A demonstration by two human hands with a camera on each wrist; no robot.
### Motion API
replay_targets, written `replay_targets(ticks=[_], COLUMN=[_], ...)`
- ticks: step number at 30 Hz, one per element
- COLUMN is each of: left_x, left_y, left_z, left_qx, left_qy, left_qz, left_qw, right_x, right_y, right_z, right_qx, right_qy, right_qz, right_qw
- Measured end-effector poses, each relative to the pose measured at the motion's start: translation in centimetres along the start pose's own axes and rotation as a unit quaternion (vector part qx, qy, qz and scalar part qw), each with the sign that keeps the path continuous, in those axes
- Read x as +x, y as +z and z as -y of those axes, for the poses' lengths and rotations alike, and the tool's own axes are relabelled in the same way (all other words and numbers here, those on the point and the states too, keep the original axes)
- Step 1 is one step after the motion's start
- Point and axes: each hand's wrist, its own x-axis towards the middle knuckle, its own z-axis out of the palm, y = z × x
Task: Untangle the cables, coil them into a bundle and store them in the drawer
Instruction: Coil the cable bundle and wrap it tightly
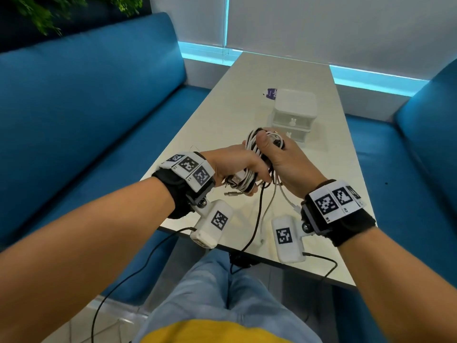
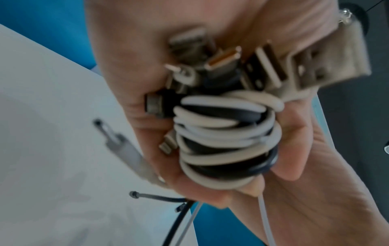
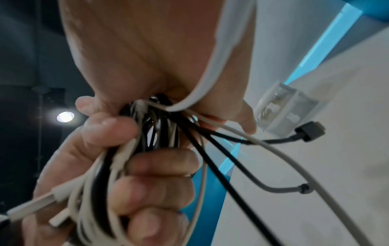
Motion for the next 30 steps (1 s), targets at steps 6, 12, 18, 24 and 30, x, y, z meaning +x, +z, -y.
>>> replay_targets(ticks=[6,12,18,24,30], left_x=[0.4,0.5,0.9,1.4,1.3], left_y=[0.6,0.6,1.1,1.8,1.7], left_z=[-0.2,-0.4,0.3,0.1,-0.6], left_qx=[-0.069,-0.111,-0.101,-0.136,-0.092], left_qy=[0.008,0.018,0.017,0.017,0.012], left_qz=[0.006,0.034,0.050,0.026,0.082], left_qw=[0.998,0.993,0.993,0.990,0.992], right_x=[0.1,0.0,-0.8,-0.7,-0.3], right_y=[-1.1,-0.8,-1.4,-3.3,-2.5], right_z=[0.8,1.1,0.9,1.7,4.1], right_qx=[-0.054,-0.001,-0.010,0.059,0.072], right_qy=[-0.055,-0.046,0.065,0.096,0.033], right_qz=[0.031,0.073,0.116,0.066,0.022], right_qw=[0.997,0.996,0.991,0.991,0.997])
